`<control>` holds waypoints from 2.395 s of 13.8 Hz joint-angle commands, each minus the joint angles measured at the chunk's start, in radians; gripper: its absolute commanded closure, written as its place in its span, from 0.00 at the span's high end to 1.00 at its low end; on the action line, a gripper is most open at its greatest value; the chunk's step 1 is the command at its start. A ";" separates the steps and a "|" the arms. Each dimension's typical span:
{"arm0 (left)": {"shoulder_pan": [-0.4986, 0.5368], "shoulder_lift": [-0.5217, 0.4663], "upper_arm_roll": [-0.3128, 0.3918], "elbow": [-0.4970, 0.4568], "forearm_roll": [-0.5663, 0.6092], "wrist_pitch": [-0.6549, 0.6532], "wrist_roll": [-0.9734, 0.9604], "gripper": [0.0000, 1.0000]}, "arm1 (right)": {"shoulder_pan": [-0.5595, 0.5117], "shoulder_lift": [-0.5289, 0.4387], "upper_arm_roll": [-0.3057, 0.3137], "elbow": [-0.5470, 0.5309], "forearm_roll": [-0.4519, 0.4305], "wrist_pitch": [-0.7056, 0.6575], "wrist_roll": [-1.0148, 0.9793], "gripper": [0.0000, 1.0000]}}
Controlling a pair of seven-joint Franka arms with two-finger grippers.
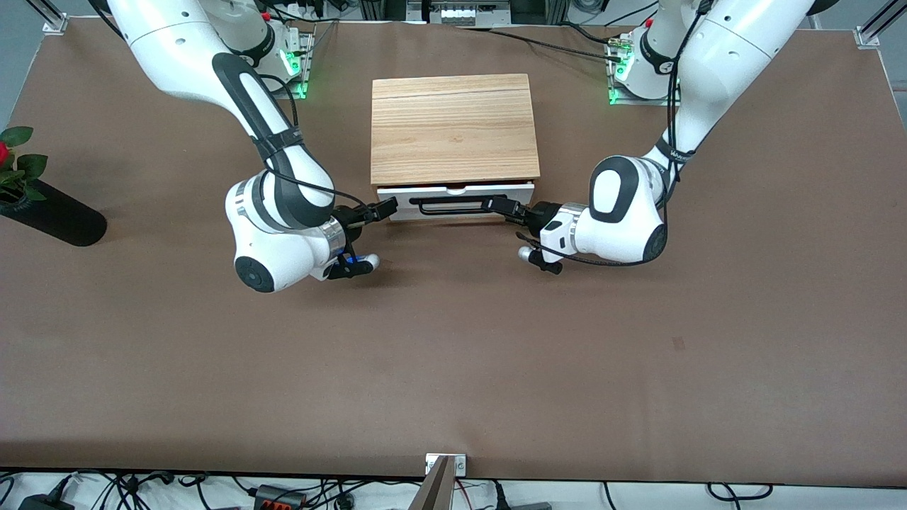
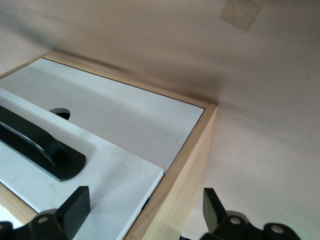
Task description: Close drawer with both arms simultaneously
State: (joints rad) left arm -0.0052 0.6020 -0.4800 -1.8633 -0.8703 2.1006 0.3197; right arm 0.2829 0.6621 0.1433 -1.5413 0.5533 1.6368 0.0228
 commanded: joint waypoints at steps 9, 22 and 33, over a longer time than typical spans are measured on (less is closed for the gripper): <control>0.034 -0.038 -0.005 -0.042 -0.019 -0.113 -0.047 1.00 | 0.024 0.022 0.001 -0.013 0.011 -0.012 -0.020 1.00; 0.097 -0.039 0.004 0.024 0.017 -0.211 -0.048 1.00 | -0.089 0.073 -0.017 0.202 0.016 0.035 -0.010 1.00; 0.232 -0.092 0.012 0.544 0.908 -0.659 -0.067 1.00 | -0.243 0.015 -0.252 0.447 -0.041 0.046 -0.024 1.00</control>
State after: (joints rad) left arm 0.2353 0.5475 -0.4712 -1.3580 -0.0808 1.4896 0.2729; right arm 0.0469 0.6995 -0.0590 -1.1534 0.5423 1.7128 0.0024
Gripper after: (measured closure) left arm 0.000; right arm 0.000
